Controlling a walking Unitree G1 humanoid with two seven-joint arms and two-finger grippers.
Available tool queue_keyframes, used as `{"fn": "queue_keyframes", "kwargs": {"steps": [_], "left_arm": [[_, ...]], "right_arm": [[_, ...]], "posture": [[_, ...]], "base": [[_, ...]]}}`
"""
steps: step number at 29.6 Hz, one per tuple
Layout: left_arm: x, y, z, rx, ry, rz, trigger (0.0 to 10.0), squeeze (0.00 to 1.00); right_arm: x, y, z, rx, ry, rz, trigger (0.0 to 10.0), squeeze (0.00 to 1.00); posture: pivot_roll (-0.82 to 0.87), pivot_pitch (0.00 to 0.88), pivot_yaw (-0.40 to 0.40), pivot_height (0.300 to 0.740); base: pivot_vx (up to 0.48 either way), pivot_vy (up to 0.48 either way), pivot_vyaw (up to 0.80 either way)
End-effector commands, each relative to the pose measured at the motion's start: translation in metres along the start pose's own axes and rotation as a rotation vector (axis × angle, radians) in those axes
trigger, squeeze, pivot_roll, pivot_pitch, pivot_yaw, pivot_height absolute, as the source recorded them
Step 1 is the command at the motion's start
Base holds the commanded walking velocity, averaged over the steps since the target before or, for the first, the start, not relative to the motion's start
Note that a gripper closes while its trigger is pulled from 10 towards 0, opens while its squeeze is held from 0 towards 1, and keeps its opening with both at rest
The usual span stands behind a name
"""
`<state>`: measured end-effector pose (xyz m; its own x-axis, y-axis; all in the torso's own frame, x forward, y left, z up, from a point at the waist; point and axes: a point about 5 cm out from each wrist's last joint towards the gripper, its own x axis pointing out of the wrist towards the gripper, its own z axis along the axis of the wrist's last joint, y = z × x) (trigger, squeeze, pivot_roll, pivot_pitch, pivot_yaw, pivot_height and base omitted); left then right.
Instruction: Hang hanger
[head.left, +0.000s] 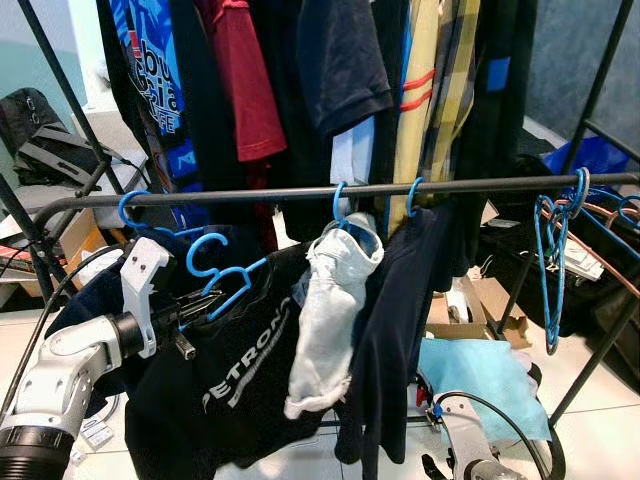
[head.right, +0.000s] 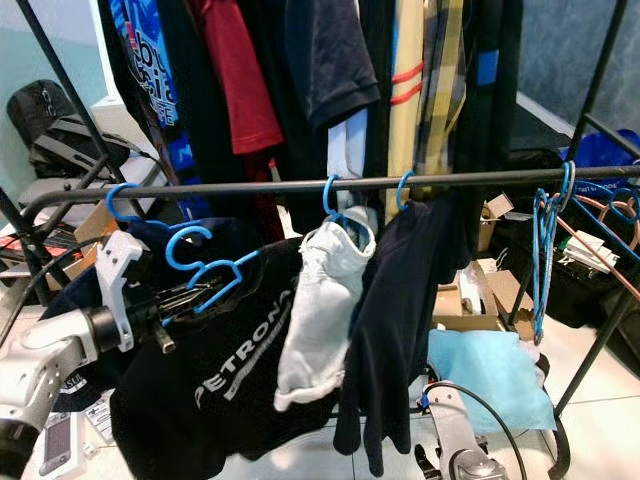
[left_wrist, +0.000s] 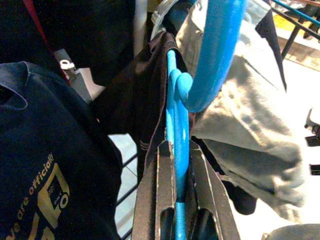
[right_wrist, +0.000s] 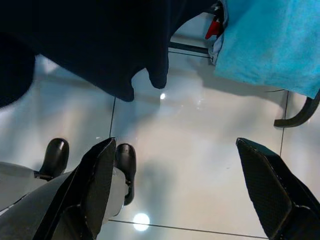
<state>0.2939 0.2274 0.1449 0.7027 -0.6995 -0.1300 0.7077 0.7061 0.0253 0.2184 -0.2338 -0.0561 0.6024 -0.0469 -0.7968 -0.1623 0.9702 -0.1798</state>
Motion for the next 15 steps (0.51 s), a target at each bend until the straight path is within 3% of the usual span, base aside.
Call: {"fn": "queue_keyframes", "kwargs": {"steps": [1, 8, 15], "left_arm": [[-0.006, 0.001, -0.003, 0.010, 0.026, -0.001, 10.0, 0.00], [-0.010, 0.000, -0.009, -0.014, 0.047, 0.008, 10.0, 0.00], [-0.033, -0.002, -0.018, -0.035, 0.122, -0.001, 10.0, 0.00]], "right_arm": [[0.001, 0.004, 0.004, 0.032, -0.036, -0.002, 10.0, 0.00], [0.001, 0.004, 0.007, 0.054, -0.067, -0.008, 10.0, 0.00], [0.000, 0.004, 0.009, 0.057, -0.095, -0.005, 10.0, 0.00]], "posture": [[-0.10, 0.000, 0.054, 0.740], [-0.10, 0.000, 0.053, 0.740], [-0.09, 0.000, 0.045, 0.740]], "base": [[-0.262, 0.000, 0.00], [-0.267, 0.000, 0.00], [-0.308, 0.000, 0.00]]}}
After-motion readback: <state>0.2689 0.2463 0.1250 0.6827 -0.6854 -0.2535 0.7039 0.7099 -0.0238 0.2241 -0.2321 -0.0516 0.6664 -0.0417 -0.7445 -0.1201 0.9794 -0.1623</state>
